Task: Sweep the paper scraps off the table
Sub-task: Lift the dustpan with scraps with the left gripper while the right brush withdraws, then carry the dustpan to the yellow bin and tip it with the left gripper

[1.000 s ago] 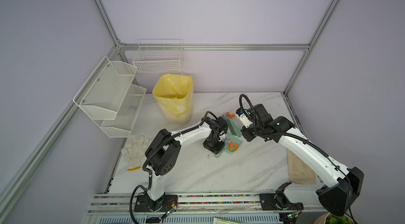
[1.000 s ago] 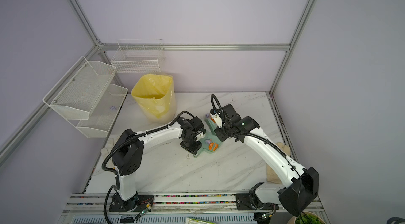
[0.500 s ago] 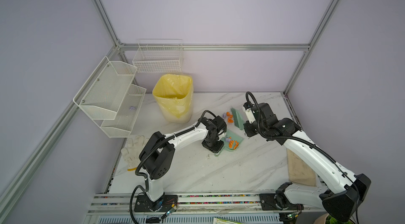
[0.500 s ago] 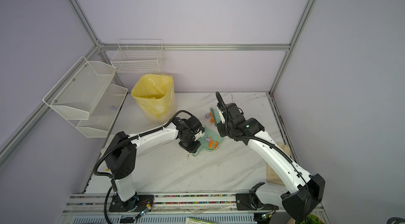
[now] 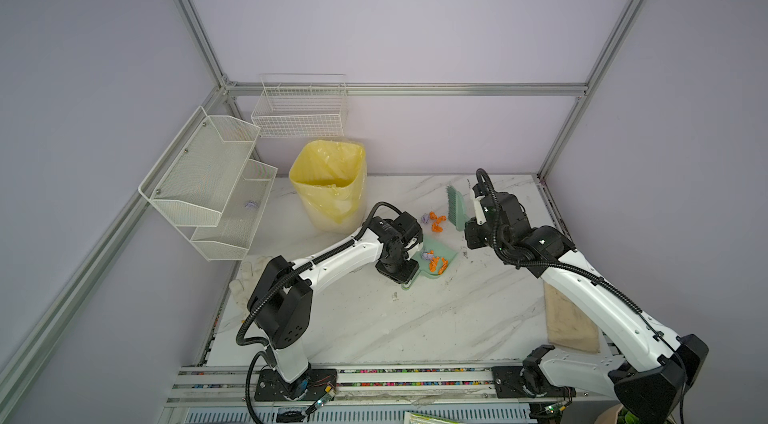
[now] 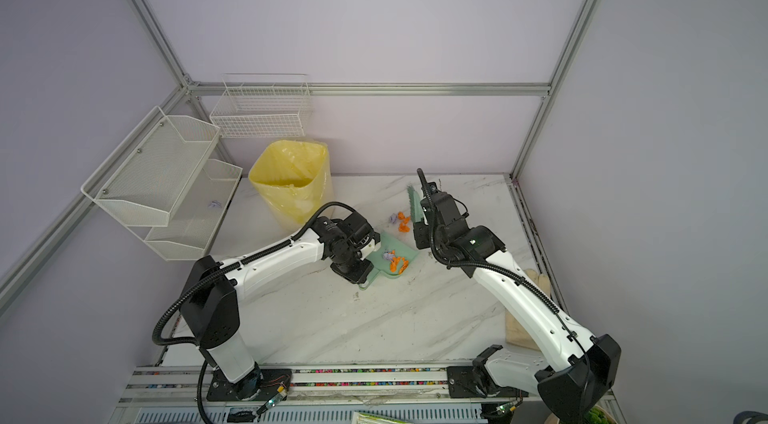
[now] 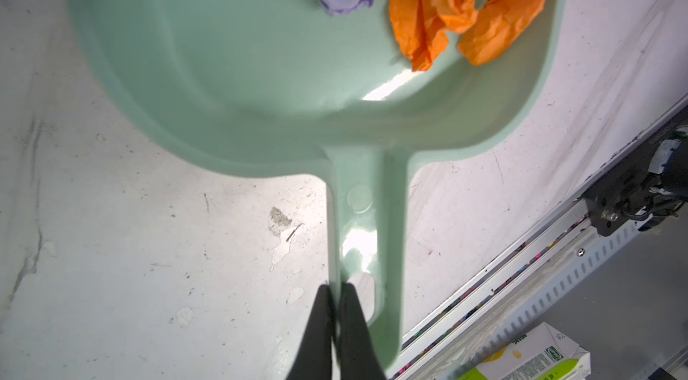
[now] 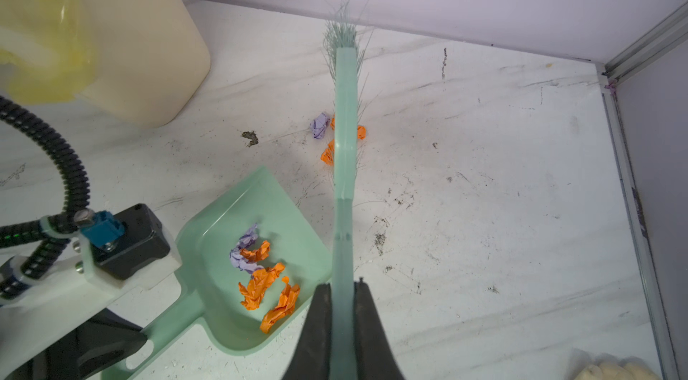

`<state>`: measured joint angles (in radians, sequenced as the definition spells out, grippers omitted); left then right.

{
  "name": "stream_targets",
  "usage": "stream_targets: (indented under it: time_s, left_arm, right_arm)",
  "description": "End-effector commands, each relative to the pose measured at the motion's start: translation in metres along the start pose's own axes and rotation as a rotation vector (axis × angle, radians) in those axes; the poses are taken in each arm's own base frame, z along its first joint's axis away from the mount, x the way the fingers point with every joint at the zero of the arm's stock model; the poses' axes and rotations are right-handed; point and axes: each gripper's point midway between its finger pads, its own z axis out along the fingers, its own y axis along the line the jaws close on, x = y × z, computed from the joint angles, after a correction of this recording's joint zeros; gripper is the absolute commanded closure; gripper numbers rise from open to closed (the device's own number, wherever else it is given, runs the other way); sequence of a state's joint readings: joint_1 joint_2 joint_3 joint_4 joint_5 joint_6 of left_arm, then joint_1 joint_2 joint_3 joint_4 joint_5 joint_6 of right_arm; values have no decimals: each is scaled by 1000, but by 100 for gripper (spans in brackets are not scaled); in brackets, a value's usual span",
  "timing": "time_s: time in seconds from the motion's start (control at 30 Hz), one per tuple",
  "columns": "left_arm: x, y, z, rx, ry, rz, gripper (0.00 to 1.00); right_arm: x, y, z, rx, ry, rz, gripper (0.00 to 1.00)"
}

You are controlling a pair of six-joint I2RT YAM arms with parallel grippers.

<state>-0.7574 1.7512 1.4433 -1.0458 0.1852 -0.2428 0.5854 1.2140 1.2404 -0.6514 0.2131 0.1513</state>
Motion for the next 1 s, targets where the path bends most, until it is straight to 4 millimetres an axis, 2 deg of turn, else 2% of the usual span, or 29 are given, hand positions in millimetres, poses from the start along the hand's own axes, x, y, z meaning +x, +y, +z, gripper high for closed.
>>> stream_targets:
  time_s: [0.0,0.13,0.33,0.6,0.97]
  left_arm:
    - [-19,2,-40,-22,-92,14,100]
    - [-20,15,-58,-74,-110,-2,100]
    - [-24,25,-83,-105,-154,-23,100]
    - [-30,37,-108,-151,-194,-23,100]
    - [-37,63,-152,-296,-262,-43,100]
  right_arm:
    - [-10,-4,-3,5,-71,61,100]
    - [-6,-5,-5,-6,-85,77,100]
    - [2,-4,-9,-32,-91,90,100]
    - [11,-4,-14,-54,-89,98,100]
    - [14,-3,-17,-71,-95,107,100]
